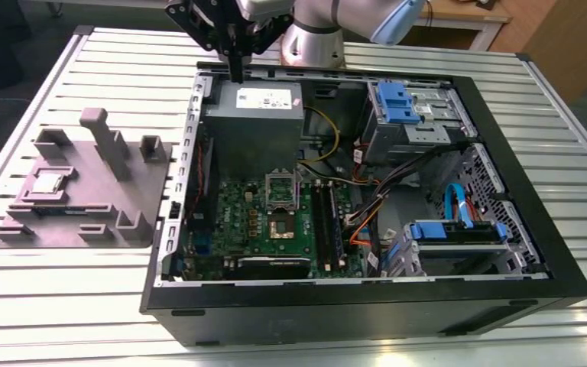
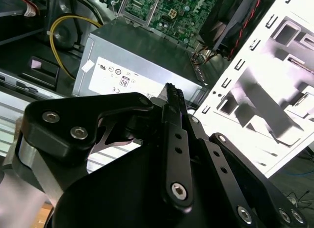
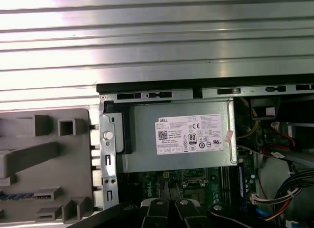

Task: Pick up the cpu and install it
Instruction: 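Reach for the cpu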

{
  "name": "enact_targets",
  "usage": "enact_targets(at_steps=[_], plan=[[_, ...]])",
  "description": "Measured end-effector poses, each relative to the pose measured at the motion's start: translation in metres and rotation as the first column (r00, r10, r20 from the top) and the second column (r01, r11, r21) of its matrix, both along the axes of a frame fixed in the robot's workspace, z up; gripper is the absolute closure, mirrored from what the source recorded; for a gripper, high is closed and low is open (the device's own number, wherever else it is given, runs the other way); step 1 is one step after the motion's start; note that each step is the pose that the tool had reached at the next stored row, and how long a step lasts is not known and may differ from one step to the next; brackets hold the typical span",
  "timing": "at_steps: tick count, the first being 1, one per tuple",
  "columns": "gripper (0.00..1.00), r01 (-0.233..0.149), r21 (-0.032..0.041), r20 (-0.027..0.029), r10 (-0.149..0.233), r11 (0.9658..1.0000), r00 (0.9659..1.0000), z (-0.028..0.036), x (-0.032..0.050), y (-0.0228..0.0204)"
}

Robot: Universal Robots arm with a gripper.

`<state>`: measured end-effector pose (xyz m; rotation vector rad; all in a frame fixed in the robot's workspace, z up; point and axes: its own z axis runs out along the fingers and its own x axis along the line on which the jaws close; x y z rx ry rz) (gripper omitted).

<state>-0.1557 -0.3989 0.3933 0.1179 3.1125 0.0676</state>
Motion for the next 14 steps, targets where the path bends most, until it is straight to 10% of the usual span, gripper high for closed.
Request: enact_targets(at_steps=[14], plan=[[0.90, 0.000, 0.0000, 0.0000, 0.000, 1.0000, 1.0000, -0.0002, -0.0052, 0.0000]])
